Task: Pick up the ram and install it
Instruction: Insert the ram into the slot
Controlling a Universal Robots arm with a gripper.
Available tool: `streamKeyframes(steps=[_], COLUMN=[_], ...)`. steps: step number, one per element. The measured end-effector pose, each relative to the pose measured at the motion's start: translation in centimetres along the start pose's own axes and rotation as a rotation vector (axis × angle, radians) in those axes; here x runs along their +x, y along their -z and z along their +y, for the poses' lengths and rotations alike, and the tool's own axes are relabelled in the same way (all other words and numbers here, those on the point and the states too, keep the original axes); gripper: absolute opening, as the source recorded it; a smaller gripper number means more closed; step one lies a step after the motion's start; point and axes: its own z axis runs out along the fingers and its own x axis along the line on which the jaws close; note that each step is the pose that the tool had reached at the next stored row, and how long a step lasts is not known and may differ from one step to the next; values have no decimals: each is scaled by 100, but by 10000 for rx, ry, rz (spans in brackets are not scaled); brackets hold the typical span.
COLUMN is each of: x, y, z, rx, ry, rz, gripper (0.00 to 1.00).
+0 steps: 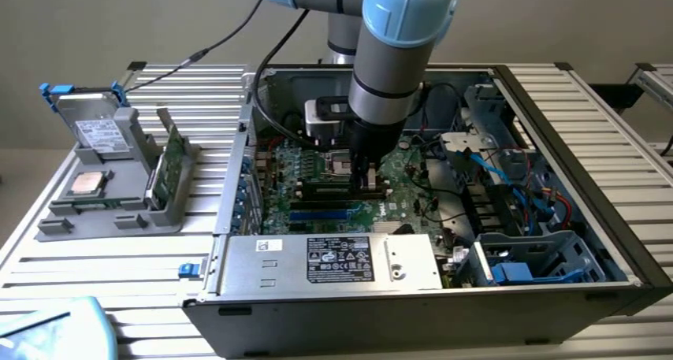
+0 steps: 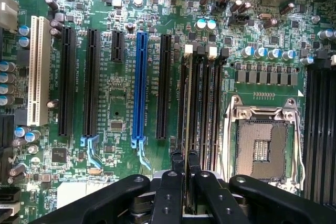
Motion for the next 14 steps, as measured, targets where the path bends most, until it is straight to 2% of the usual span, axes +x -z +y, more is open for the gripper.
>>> streamKeyframes(steps=[14], x=[0], y=[-4], z=[0], rx=[1], ry=[0], rz=[-2], gripper=[14])
